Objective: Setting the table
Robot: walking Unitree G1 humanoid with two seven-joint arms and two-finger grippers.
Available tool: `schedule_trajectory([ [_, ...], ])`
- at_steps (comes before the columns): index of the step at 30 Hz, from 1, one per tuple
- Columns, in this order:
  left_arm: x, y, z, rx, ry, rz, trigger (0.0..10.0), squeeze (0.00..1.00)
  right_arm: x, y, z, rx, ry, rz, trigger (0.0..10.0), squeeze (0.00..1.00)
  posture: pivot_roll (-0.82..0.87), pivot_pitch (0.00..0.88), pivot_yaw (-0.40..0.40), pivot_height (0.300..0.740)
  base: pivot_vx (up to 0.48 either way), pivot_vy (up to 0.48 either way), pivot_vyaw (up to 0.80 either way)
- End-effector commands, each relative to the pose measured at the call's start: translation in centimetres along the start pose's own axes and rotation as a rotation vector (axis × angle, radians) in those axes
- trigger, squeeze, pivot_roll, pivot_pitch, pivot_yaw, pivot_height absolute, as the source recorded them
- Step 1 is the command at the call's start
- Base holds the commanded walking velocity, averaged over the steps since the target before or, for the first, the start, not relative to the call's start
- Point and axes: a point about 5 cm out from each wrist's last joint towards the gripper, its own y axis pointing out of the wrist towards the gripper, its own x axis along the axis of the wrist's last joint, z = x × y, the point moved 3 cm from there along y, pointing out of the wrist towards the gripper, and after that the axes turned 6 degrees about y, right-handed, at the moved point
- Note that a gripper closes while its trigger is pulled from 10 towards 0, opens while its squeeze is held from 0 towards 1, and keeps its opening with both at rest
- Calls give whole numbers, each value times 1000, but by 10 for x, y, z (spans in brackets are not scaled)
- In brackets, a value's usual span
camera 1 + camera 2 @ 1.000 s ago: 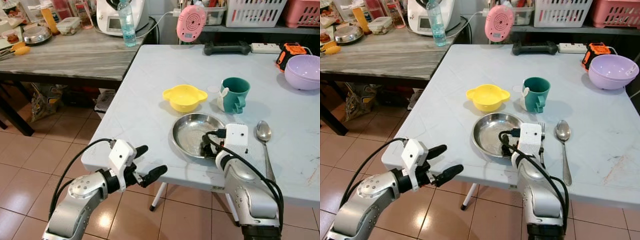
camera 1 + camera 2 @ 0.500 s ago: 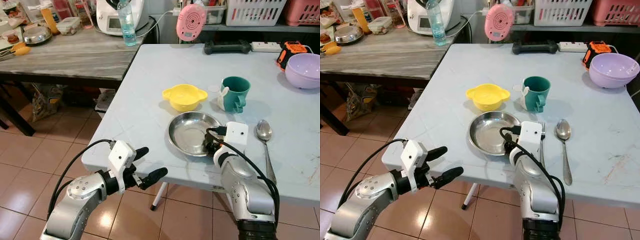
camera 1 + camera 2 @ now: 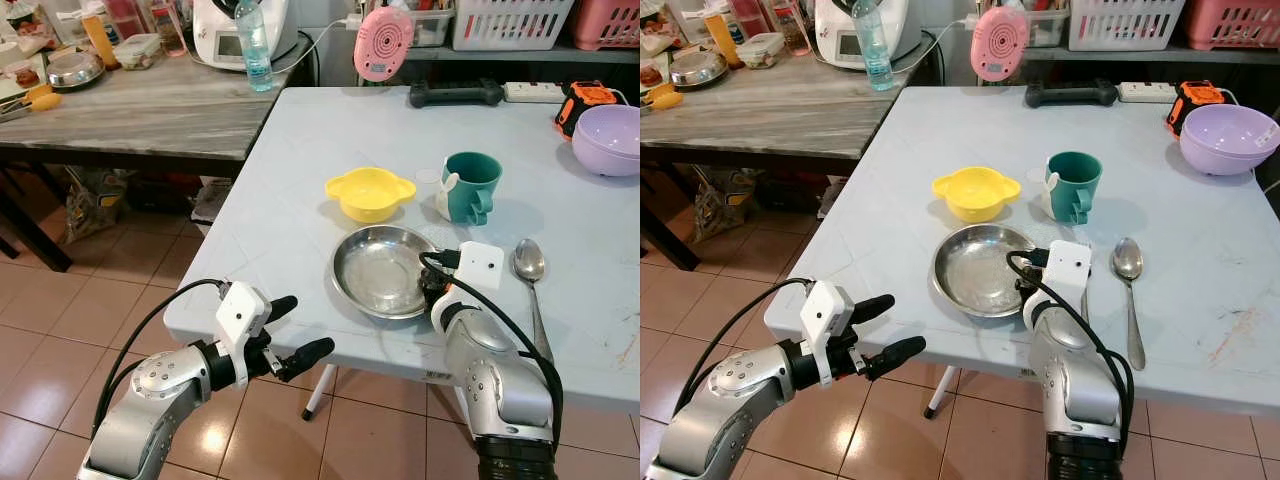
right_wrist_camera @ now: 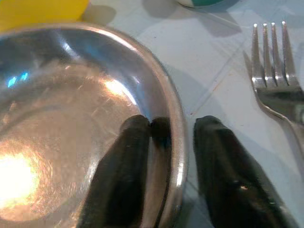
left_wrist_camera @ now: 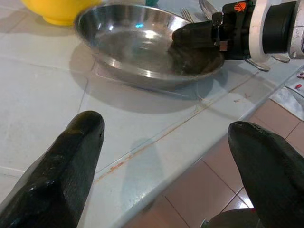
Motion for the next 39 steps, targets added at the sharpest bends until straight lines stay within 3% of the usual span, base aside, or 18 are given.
schedule_trajectory([
  [1, 0, 0, -1, -8, 7, 14, 10000, 0, -10, -1, -1, -11, -5, 50, 0, 0, -106, 88, 99, 740, 0, 0, 0],
  [15, 3, 0, -2, -2, -1, 11, 10000, 0, -16, -1, 0, 4, 6, 97, 0, 0, -102, 84, 93, 740, 0, 0, 0],
  [28, -1, 2, -1, -10, -5, 18, 10000, 0, -10, -6, 0, -5, 43, 76, 0, 0, -104, 84, 93, 740, 0, 0, 0],
  [34, 16, 1, 12, 77, -55, -72, 10000, 0, -5, -7, -7, -40, -12, 42, 0, 0, -103, 78, 88, 740, 0, 0, 0],
  [39, 22, 3, 15, 77, -51, -86, 10000, 0, 3, -6, -10, -59, -80, -12, 0, 0, -101, 72, 84, 740, 0, 0, 0],
])
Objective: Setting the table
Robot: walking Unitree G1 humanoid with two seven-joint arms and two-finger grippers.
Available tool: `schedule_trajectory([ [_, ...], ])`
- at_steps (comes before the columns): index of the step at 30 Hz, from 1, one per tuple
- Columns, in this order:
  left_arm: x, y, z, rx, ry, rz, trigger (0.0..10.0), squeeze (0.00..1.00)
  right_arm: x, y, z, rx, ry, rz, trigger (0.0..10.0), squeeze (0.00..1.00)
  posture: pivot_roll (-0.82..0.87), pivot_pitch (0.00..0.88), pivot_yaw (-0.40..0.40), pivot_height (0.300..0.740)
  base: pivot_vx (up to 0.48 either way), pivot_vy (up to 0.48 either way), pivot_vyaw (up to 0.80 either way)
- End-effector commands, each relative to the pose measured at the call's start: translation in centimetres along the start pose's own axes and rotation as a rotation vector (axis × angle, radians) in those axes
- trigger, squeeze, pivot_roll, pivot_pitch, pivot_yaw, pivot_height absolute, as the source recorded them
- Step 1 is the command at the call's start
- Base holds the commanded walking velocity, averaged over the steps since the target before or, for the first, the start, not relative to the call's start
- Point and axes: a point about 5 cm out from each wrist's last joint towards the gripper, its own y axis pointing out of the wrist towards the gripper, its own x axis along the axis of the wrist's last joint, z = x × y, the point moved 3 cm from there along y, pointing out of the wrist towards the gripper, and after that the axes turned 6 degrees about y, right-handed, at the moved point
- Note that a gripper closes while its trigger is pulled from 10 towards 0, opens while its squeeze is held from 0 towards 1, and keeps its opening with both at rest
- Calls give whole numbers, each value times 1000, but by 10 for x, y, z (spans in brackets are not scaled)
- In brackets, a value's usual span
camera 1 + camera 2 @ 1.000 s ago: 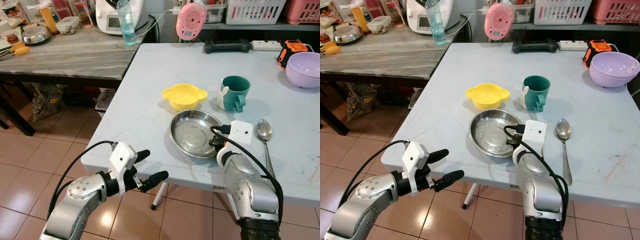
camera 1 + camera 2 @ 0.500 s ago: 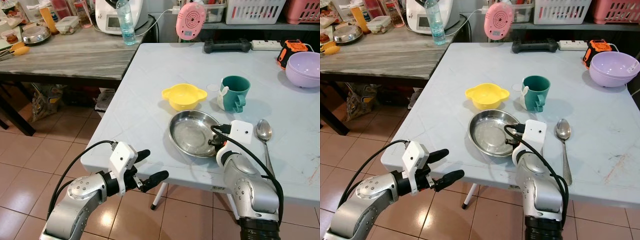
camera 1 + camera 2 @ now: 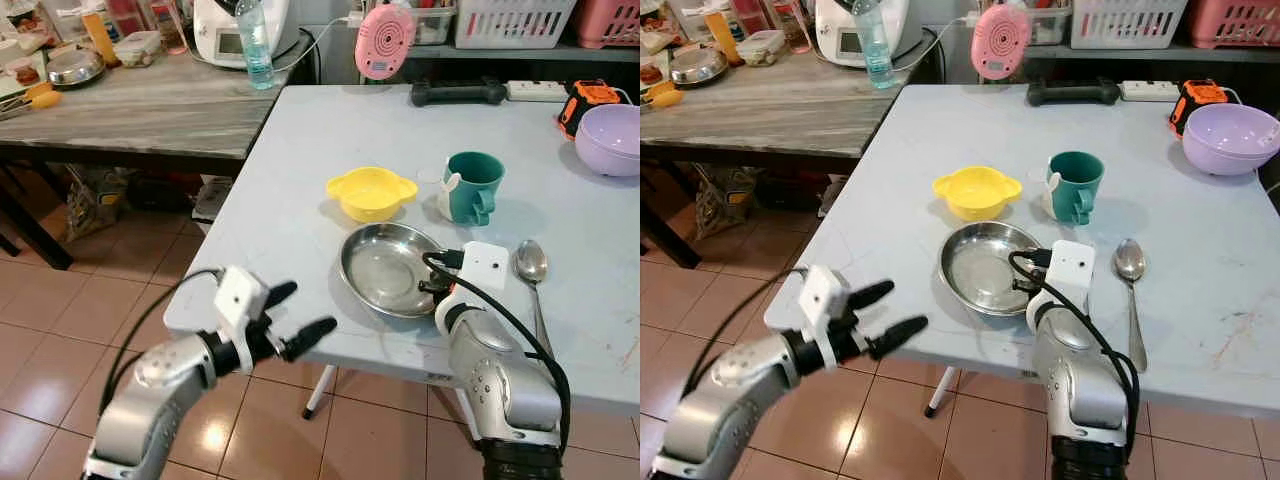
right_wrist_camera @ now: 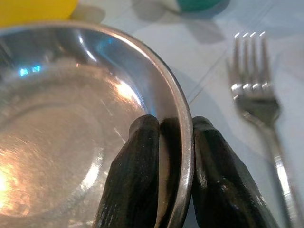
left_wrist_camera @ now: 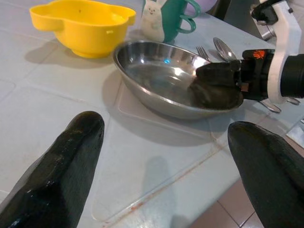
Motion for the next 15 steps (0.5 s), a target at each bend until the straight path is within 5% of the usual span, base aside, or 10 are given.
schedule_trajectory([
  [1, 2, -1, 1, 10, -1, 4, 10000, 0, -2, 0, 0, -10, -29, -2, 0, 0, -101, 70, 83, 740, 0, 0, 0],
  [7, -6, 0, 9, 83, 6, 26, 10000, 0, 7, -1, 8, 38, 10, -46, 0, 0, -103, 62, 83, 740, 0, 0, 0],
  [11, -13, -4, 38, 313, 2, 39, 10000, 0, 12, -7, 12, 84, 56, -83, 0, 0, -107, 58, 84, 740, 0, 0, 0],
  [15, -13, -7, 51, 411, 0, 30, 10000, 0, 14, -10, 11, 88, 67, -98, 0, 0, -106, 56, 82, 740, 0, 0, 0],
])
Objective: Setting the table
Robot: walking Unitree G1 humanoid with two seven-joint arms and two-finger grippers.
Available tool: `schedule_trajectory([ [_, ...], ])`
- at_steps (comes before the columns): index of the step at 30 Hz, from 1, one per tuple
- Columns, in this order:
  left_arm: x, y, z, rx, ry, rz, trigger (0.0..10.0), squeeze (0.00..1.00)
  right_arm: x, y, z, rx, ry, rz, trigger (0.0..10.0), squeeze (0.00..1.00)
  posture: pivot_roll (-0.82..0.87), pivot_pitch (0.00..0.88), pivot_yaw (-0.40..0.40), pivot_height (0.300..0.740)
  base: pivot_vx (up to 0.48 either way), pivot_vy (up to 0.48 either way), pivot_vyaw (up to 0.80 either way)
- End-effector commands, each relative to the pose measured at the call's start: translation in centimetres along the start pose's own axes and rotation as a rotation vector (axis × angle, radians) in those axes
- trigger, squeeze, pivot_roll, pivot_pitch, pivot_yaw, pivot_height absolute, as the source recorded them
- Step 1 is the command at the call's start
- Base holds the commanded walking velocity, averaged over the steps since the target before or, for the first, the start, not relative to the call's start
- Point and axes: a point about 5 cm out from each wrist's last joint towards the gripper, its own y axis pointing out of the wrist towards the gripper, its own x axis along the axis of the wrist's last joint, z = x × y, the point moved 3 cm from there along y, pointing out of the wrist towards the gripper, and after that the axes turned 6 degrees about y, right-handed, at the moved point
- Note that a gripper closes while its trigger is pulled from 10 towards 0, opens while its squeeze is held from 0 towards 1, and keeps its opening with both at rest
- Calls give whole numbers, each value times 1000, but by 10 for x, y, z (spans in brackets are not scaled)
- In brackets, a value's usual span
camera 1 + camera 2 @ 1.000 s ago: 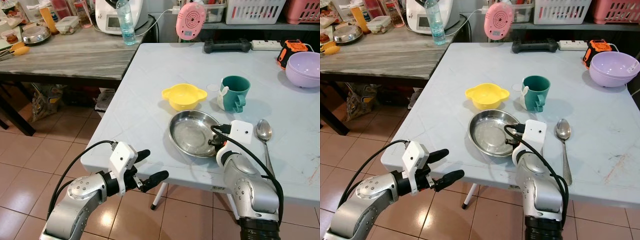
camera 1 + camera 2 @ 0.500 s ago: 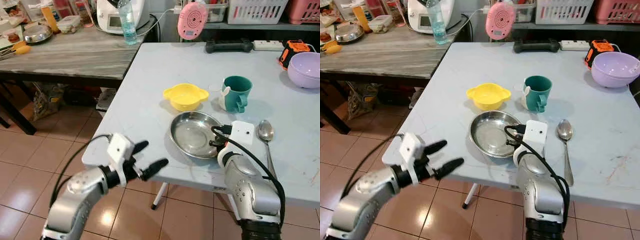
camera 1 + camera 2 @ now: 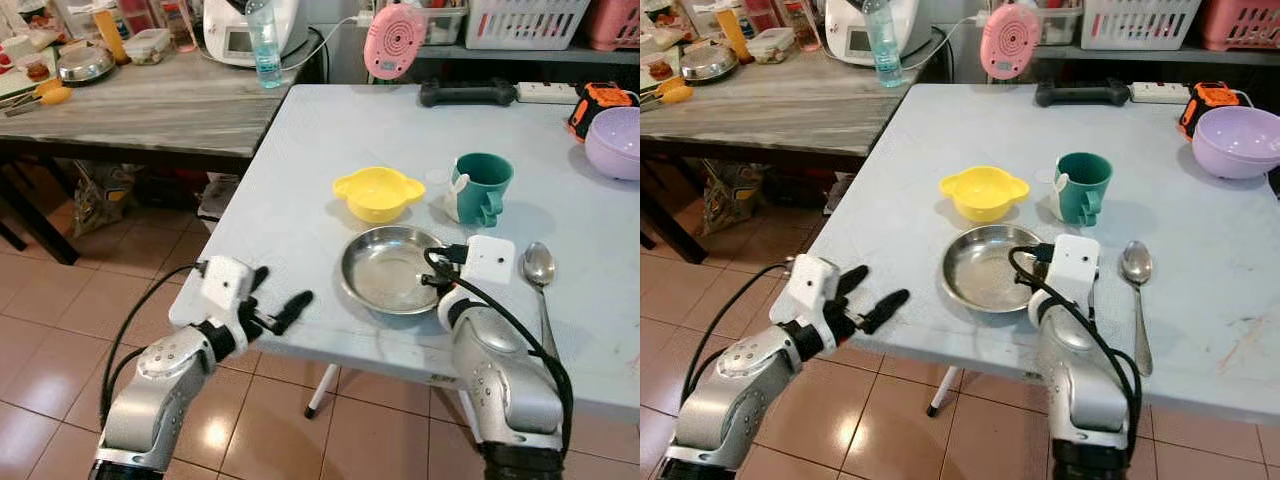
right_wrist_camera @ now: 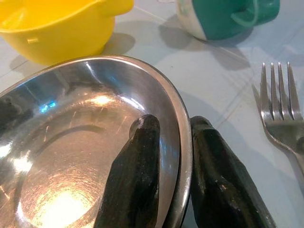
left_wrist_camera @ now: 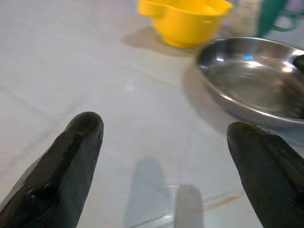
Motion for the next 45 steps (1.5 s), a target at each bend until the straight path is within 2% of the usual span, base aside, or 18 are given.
schedule_trajectory([
  [1, 1, -1, 21, 135, 9, -12, 10000, 0, 6, -6, 3, 22, 21, -38, 0, 0, -107, 54, 81, 740, 0, 0, 0],
  [2, 1, -2, 29, 196, -8, -23, 10000, 0, 7, -8, 1, 24, 30, -48, 0, 0, -107, 54, 81, 740, 0, 0, 0],
  [6, 1, -3, 36, 265, -21, -34, 10000, 0, 9, -12, -4, 9, 49, -80, 39, 0, -106, 53, 76, 740, 0, 0, 0],
  [7, 2, -3, 38, 295, -20, -38, 10000, 0, 11, -16, -7, 13, 54, -99, 4471, 0, -105, 51, 73, 740, 0, 0, 0],
  [8, 2, -3, 39, 304, -8, -39, 10000, 0, 11, -18, -8, 15, 52, -107, 10000, 0, -105, 50, 73, 740, 0, 0, 0],
  [12, 4, -2, 45, 341, 28, -53, 10000, 0, 15, -25, -11, 29, 27, -165, 10000, 0, -107, 46, 72, 740, 0, 0, 0],
  [17, 4, -1, 48, 356, 35, -56, 10000, 0, 20, -28, -12, 27, 29, -205, 10000, 0, -111, 44, 73, 740, 0, 0, 0],
  [18, 4, 1, 46, 356, 39, -59, 10000, 0, 25, -29, -11, 35, 42, -240, 10000, 0, -114, 40, 74, 740, 0, 0, 0],
  [23, 5, 4, 44, 356, 43, -70, 10000, 0, 30, -31, -11, 39, 52, -275, 10000, 0, -115, 34, 75, 740, 0, 0, 0],
  [30, 14, 2, 49, 376, 51, -102, 10000, 0, 44, -36, -16, 22, 79, -348, 10000, 0, -108, 28, 73, 740, 0, 0, 0],
  [36, 17, 2, 56, 401, 46, -110, 10000, 0, 46, -38, -21, 4, 87, -357, 10000, 0, -112, 34, 72, 740, 0, 0, -240],
  [41, 14, 4, 53, 395, 48, -106, 10000, 0, 44, -39, -23, -1, 83, -360, 10000, 0, -118, 42, 76, 740, 0, 0, -580],
  [45, 10, 4, 51, 382, 57, -91, 10000, 0, 30, -36, -21, -2, 98, -306, 10000, 0, -124, 49, 82, 740, 0, 0, 0],
])
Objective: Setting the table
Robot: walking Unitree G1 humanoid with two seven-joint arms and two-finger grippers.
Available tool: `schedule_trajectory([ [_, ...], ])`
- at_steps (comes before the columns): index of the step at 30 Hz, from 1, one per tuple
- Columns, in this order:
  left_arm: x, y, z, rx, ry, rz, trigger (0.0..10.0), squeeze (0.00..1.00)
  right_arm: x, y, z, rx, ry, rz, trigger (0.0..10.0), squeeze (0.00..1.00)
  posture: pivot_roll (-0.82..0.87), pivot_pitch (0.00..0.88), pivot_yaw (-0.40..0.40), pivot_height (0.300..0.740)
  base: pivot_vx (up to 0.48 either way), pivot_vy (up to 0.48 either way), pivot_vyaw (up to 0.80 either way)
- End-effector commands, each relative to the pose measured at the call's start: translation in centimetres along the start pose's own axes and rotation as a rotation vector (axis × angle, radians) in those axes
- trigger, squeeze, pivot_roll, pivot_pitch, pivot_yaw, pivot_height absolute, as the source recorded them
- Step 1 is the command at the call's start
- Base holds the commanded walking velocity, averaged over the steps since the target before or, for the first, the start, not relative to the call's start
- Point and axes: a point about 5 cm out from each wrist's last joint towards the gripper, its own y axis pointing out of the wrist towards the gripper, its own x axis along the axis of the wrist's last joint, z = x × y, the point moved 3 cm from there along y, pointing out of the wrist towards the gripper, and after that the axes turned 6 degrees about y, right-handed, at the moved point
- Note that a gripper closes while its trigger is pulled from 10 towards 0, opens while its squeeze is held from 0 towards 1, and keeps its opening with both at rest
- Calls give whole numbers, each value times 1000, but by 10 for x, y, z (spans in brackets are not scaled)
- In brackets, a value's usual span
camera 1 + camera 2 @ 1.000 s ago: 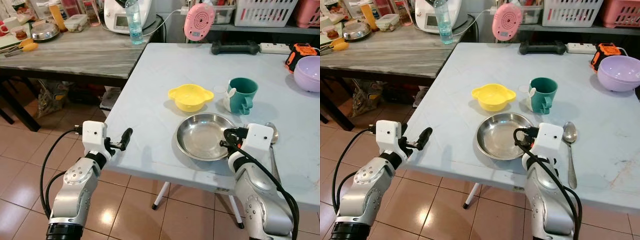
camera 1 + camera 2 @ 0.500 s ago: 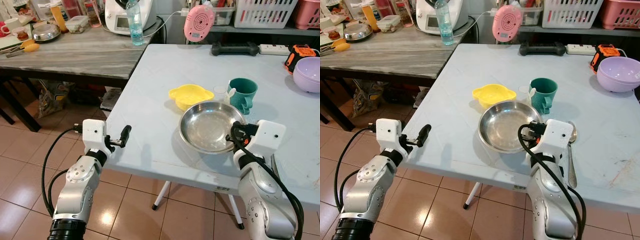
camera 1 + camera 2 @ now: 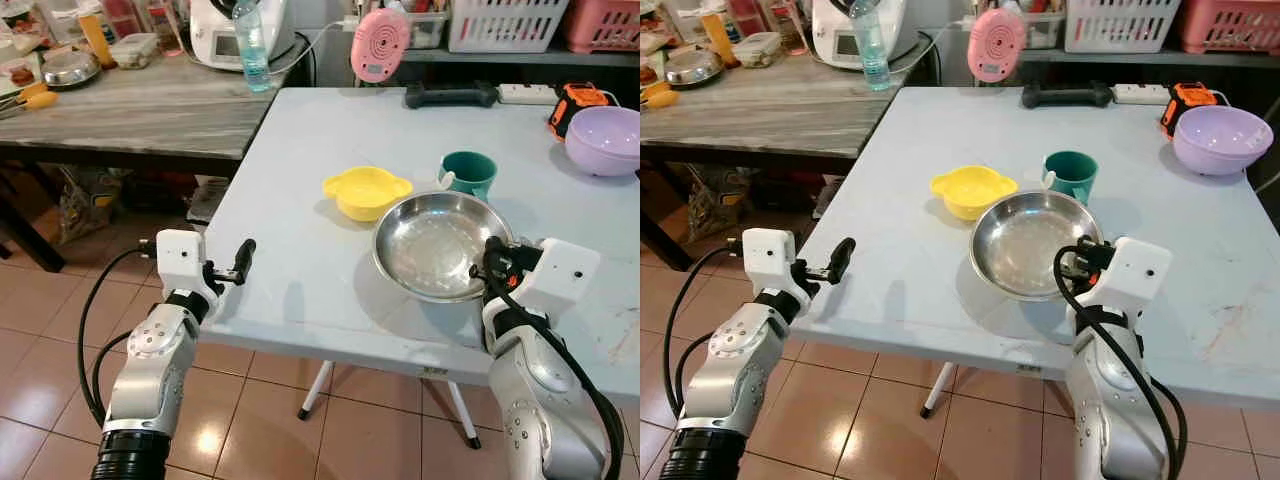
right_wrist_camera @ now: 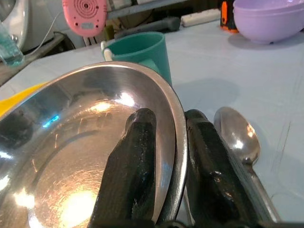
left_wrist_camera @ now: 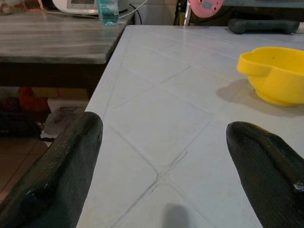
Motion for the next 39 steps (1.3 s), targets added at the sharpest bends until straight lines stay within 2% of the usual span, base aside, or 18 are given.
schedule_trajectory([
  [1, -3, -1, 4, 11, 19, 14, 10000, 0, -2, -2, 6, 12, 24, 6, 10000, 0, -124, 49, 82, 740, 0, 0, 0],
  [5, -5, -2, 1, -13, 21, 21, 10000, 0, -14, -1, 10, 13, 57, 48, 10000, 0, -126, 54, 85, 740, 0, 0, 0],
  [8, -2, -8, -22, -231, -31, 13, 10000, 0, -23, 3, 17, 27, 75, 77, 10000, 0, -123, 57, 82, 740, 0, 0, 0],
  [9, -2, -9, -24, -251, -41, 14, 10000, 0, -23, 4, 17, 28, 76, 79, 10000, 0, -122, 58, 81, 740, 0, 0, 0],
  [10, -3, -15, -35, -354, -76, 40, 10000, 0, -23, 5, 19, 30, 72, 80, 10000, 0, -118, 58, 79, 740, 0, 0, 0],
  [14, 0, -26, -50, -530, -106, 75, 10000, 0, -25, 9, 22, 38, 59, 87, 10000, 0, -113, 62, 76, 740, 0, 0, 0],
  [16, 4, -29, -56, -602, -93, 82, 10000, 0, -28, 11, 21, 25, 53, 96, 10000, 0, -111, 62, 75, 740, 0, 0, 0],
  [19, 6, -29, -56, -617, -100, 83, 10000, 0, -30, 14, 19, 13, 48, 101, 10000, 0, -108, 64, 75, 740, 0, 0, 0],
  [24, 6, -32, -62, -693, -82, 113, 10000, 0, -42, 22, 20, -21, 99, 155, 10000, 0, -107, 65, 81, 740, 0, 0, 0],
  [25, 5, -33, -63, -708, -79, 122, 10000, 0, -44, 24, 20, -24, 106, 162, 10000, 227, -107, 65, 82, 740, 0, 0, 0],
  [26, 5, -35, -64, -727, -78, 134, 10000, 0, -46, 25, 22, -25, 112, 168, 10000, 502, -108, 65, 82, 740, 0, 0, 0],
  [27, 4, -36, -65, -735, -76, 138, 10000, 0, -47, 26, 23, -26, 115, 172, 10000, 871, -107, 66, 84, 740, 0, 0, 0],
  [28, 4, -37, -67, -748, -74, 142, 10000, 0, -49, 27, 25, -26, 118, 181, 10000, 953, -106, 66, 84, 740, 0, 0, 0],
  [31, 3, -39, -69, -775, -71, 154, 10000, 0, -53, 28, 28, -24, 141, 199, 10000, 945, -104, 66, 85, 740, 0, 0, 0],
  [34, 3, -41, -71, -780, -66, 159, 10000, 0, -59, 29, 30, -25, 132, 227, 10000, 1000, -99, 67, 85, 740, 0, 0, 0],
  [39, 1, -45, -71, -796, -65, 178, 10000, 0, -61, 27, 32, -15, 134, 252, 10000, 1000, -97, 68, 85, 740, 0, 0, 0],
])
